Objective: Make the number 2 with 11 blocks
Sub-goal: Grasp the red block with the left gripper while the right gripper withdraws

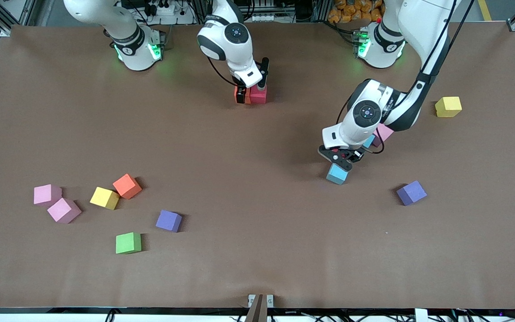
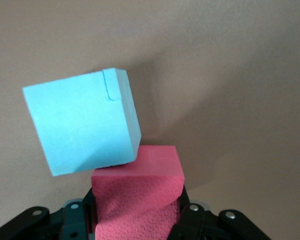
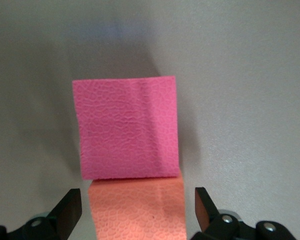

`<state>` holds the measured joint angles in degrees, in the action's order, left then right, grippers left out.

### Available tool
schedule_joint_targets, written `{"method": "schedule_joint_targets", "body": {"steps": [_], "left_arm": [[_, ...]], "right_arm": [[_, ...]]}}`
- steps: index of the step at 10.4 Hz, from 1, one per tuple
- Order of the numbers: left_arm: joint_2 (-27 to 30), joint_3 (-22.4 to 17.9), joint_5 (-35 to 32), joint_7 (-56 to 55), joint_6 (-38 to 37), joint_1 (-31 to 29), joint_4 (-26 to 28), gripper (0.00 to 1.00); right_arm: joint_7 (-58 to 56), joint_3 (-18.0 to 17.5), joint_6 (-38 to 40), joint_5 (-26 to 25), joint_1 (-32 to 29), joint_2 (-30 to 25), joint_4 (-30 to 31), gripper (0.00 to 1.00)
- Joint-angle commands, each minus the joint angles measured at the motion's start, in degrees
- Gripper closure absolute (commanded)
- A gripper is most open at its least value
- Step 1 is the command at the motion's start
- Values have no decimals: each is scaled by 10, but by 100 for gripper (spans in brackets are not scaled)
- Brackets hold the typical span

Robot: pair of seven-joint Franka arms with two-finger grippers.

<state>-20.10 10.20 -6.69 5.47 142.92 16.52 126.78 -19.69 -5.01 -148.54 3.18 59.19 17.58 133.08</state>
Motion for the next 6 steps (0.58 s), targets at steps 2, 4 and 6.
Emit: {"method": "schedule_joint_targets", "body": {"steps": [2, 4, 6], "left_arm": [[57, 4, 59, -54, -56, 27, 20, 56], [77, 6, 93, -92, -89, 31, 21, 56], [82, 13, 151, -183, -107, 44, 21, 55]], "right_arm": [[-4, 17, 85, -6, -1, -77, 3, 0], [-4, 30, 138, -4, -14, -117, 1, 0], [-4, 60, 202, -1, -45, -158, -13, 0]]}}
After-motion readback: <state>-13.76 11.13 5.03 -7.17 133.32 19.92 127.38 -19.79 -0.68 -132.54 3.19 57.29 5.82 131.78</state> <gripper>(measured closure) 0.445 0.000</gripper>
